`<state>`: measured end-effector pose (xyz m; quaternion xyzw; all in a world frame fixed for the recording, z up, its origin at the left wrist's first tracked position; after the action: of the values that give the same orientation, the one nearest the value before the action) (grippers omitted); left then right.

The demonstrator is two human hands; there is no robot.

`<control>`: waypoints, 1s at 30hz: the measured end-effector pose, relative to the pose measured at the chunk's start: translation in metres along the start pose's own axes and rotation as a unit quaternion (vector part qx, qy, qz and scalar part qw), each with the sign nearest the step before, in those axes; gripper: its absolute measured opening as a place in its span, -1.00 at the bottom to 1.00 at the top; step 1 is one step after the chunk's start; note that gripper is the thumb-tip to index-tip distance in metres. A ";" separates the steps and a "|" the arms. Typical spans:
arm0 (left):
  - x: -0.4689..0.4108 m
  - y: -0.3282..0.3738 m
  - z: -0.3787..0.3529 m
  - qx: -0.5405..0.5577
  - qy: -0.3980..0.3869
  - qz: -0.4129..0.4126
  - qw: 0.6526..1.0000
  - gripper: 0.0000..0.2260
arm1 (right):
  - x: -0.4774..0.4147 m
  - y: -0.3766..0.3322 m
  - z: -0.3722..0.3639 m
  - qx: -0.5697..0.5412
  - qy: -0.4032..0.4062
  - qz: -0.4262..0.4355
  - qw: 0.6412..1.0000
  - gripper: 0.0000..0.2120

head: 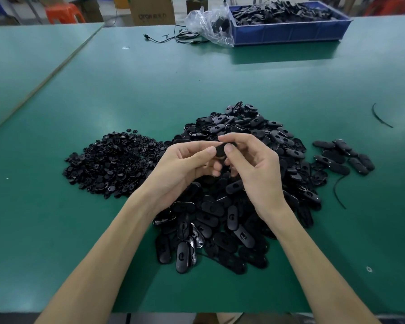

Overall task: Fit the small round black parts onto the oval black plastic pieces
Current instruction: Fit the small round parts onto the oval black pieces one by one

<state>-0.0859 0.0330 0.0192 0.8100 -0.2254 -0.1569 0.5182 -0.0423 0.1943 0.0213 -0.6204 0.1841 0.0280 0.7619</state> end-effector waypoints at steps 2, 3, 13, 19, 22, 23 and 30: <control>0.000 -0.001 0.001 0.020 -0.002 0.004 1.000 -0.79 | 0.001 0.000 0.001 0.038 0.016 0.011 0.999 -0.84; 0.000 -0.001 0.002 0.022 0.003 0.005 1.000 -0.78 | 0.002 -0.001 0.001 0.066 0.025 0.022 0.997 -0.84; 0.000 -0.003 0.003 -0.020 0.037 0.010 0.999 -0.78 | 0.006 0.000 0.000 0.249 0.081 0.122 0.957 -0.87; 0.000 -0.005 0.003 -0.026 0.056 0.007 0.998 -0.80 | 0.005 0.001 0.000 0.216 0.077 0.107 0.967 -0.86; 0.000 -0.005 0.001 -0.023 0.042 0.004 0.999 -0.83 | 0.005 0.002 -0.001 0.156 0.072 0.070 0.983 -0.85; 0.000 -0.005 0.000 -0.021 0.040 0.000 0.999 -0.82 | 0.005 0.003 -0.001 0.134 0.069 0.053 0.987 -0.86; 0.001 -0.005 -0.001 -0.026 0.060 -0.028 0.997 -0.83 | 0.004 0.008 -0.002 -0.050 0.036 -0.034 0.998 -0.91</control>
<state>-0.0843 0.0348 0.0153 0.8104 -0.1673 -0.1282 0.5467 -0.0416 0.1933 0.0118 -0.6643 0.1886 -0.0109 0.7232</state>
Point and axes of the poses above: each hand's wrist, its own x-axis away from the middle knuckle, its own z-axis out of the back of the hand, y = z × x, the point moved 3 cm from there along -x, towards the middle knuckle, and after that the axes turned 9 degrees about x, right-handed, at the moved point
